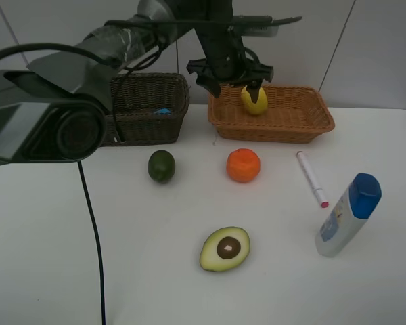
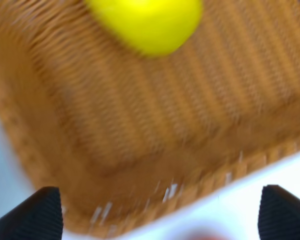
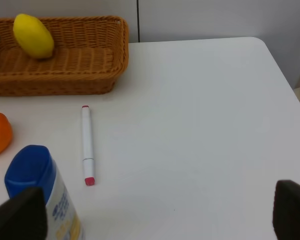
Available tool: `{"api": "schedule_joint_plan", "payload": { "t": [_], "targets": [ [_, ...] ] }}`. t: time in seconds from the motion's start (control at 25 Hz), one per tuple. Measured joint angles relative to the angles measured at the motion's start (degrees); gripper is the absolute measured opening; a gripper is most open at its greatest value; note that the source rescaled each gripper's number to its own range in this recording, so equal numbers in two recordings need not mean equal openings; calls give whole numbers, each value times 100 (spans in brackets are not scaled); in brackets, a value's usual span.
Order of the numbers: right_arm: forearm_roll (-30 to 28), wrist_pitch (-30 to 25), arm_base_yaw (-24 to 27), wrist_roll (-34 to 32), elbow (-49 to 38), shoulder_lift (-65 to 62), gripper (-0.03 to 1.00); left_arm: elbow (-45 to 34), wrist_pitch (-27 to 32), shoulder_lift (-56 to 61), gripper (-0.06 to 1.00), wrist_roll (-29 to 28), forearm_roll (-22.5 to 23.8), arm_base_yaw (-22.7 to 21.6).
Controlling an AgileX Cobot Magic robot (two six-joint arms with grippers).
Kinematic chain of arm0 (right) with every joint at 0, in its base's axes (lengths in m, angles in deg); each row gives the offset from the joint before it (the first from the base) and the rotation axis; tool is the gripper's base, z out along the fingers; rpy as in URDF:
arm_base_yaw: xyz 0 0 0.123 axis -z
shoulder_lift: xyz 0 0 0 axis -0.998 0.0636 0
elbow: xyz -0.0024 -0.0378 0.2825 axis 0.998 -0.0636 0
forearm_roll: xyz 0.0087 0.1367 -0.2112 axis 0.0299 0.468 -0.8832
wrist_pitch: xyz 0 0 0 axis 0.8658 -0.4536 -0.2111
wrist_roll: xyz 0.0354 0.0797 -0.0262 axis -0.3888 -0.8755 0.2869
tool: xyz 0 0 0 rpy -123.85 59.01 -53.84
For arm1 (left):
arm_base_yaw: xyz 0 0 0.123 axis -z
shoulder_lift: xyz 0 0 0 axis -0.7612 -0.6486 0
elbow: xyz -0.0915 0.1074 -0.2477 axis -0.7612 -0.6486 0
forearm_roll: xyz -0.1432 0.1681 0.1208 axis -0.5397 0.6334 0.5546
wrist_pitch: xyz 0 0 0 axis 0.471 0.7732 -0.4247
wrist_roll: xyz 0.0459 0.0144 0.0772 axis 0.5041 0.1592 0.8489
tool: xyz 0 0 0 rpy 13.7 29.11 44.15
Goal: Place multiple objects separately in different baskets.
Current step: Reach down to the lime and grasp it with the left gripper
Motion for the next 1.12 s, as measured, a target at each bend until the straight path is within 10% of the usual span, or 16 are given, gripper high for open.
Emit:
{"api": "schedule_joint_plan", "payload": {
  "t": [0.32,0.72,1.12],
  "targets": [
    [0,0,0,0,0,0,99,-296,153,1398,99,492,-1008,-137],
    [0,0,0,0,0,0,99,-4962,131,4566,99,1177,-580,-132],
    [0,-5,0,0,0,0,99,-7810,-1214,4812,99,-541,22,-138]
  ]
}}
